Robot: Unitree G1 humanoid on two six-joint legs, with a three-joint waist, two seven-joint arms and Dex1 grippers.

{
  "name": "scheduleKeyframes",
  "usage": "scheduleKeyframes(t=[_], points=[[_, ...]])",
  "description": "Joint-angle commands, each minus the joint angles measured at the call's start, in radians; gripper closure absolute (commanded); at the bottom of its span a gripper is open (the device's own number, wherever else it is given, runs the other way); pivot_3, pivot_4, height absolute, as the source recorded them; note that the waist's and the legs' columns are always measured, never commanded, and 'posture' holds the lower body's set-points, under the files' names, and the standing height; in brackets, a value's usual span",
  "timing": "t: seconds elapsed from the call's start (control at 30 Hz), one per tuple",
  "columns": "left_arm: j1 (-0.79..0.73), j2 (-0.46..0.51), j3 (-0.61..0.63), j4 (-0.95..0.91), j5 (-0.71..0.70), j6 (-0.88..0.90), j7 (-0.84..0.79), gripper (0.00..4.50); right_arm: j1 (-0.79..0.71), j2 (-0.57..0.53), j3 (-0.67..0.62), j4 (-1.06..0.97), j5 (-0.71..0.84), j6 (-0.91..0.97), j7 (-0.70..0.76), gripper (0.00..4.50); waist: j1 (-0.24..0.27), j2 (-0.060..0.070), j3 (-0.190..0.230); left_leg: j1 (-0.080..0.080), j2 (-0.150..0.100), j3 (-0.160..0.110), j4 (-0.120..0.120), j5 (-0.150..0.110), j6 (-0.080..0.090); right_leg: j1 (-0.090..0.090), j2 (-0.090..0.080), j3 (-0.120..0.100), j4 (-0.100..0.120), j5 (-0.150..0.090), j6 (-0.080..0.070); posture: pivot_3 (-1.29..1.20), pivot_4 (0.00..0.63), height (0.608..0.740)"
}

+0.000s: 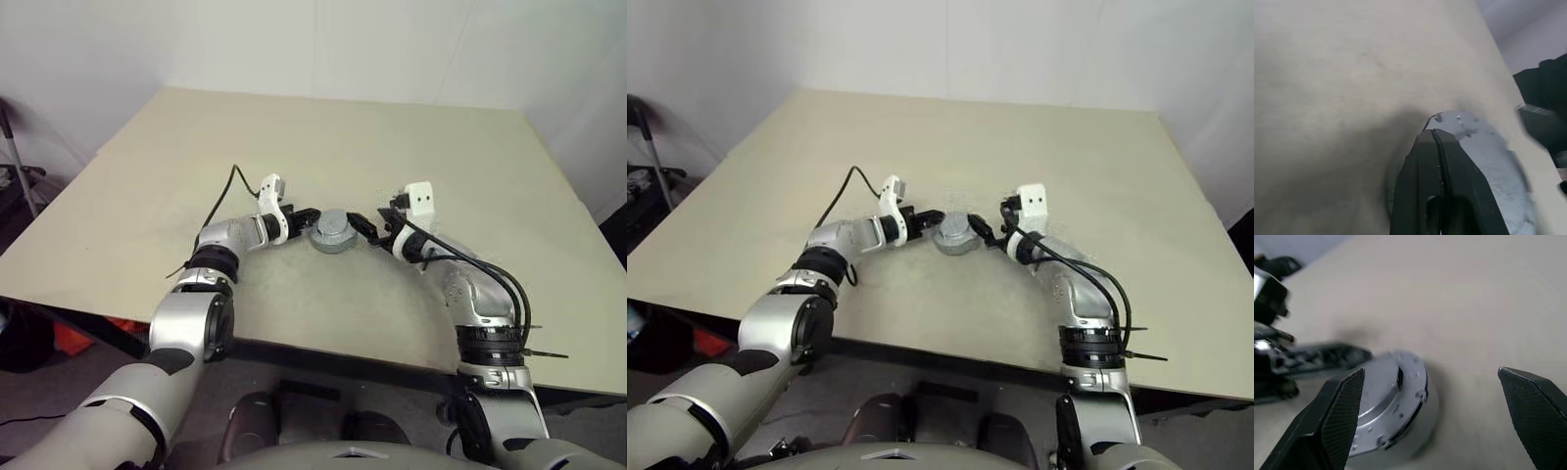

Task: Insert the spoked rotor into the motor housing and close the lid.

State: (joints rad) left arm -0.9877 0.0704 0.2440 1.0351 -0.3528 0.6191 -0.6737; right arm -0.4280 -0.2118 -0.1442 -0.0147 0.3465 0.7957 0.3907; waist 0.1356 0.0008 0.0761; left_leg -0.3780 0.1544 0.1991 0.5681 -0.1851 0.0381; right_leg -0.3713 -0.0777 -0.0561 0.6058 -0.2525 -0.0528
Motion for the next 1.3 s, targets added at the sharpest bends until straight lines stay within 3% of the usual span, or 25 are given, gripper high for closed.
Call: scheduleKeyframes(t=[0.03,0.27,0.67,1.07,1.3], points=[[0.013,-0.003,-0.018,-0.017,0.004,0.008,-0.014,4.50,0.000,0.007,-0.057,-0.048,0.062,0.107,-0.047,0.03,-0.001,0.000,0.000,0.001,0.000,0.000,0.000,0.000,-0.001,0.000,0.000,0.000,0.000,0.000,0.000,0.00,0.000,0.740],[0.019,0.004,-0.024,-0.033,0.003,0.004,-0.025,4.50,0.002,0.070,-0.159,-0.021,0.134,0.283,-0.156,0.03,-0.001,0.000,0.000,0.004,0.000,0.000,0.000,0.002,-0.006,0.002,0.000,0.000,0.001,0.000,0.000,0.00,0.000,0.740],[0.027,0.013,-0.029,-0.048,0.008,-0.001,-0.014,4.50,-0.132,0.212,-0.432,0.084,0.351,0.485,-0.272,0.03,-0.006,0.001,0.000,0.004,0.000,0.000,-0.001,0.003,-0.007,0.002,0.000,0.000,0.002,0.000,0.000,0.00,0.000,0.740],[0.028,0.014,-0.039,-0.044,0.017,-0.014,-0.009,4.50,-0.192,0.265,-0.454,0.229,0.400,0.459,-0.304,0.03,-0.007,0.001,0.000,0.005,0.000,0.000,-0.002,0.004,-0.010,0.002,0.000,0.000,0.002,0.000,0.000,0.00,0.000,0.740],[0.034,0.019,-0.046,-0.049,0.015,-0.020,-0.005,4.50,-0.234,0.299,-0.404,0.338,0.375,0.369,-0.293,0.03,-0.015,0.001,-0.001,0.010,0.001,0.000,-0.004,0.006,-0.013,0.004,0.001,0.000,0.003,0.000,0.000,0.00,0.000,0.740]])
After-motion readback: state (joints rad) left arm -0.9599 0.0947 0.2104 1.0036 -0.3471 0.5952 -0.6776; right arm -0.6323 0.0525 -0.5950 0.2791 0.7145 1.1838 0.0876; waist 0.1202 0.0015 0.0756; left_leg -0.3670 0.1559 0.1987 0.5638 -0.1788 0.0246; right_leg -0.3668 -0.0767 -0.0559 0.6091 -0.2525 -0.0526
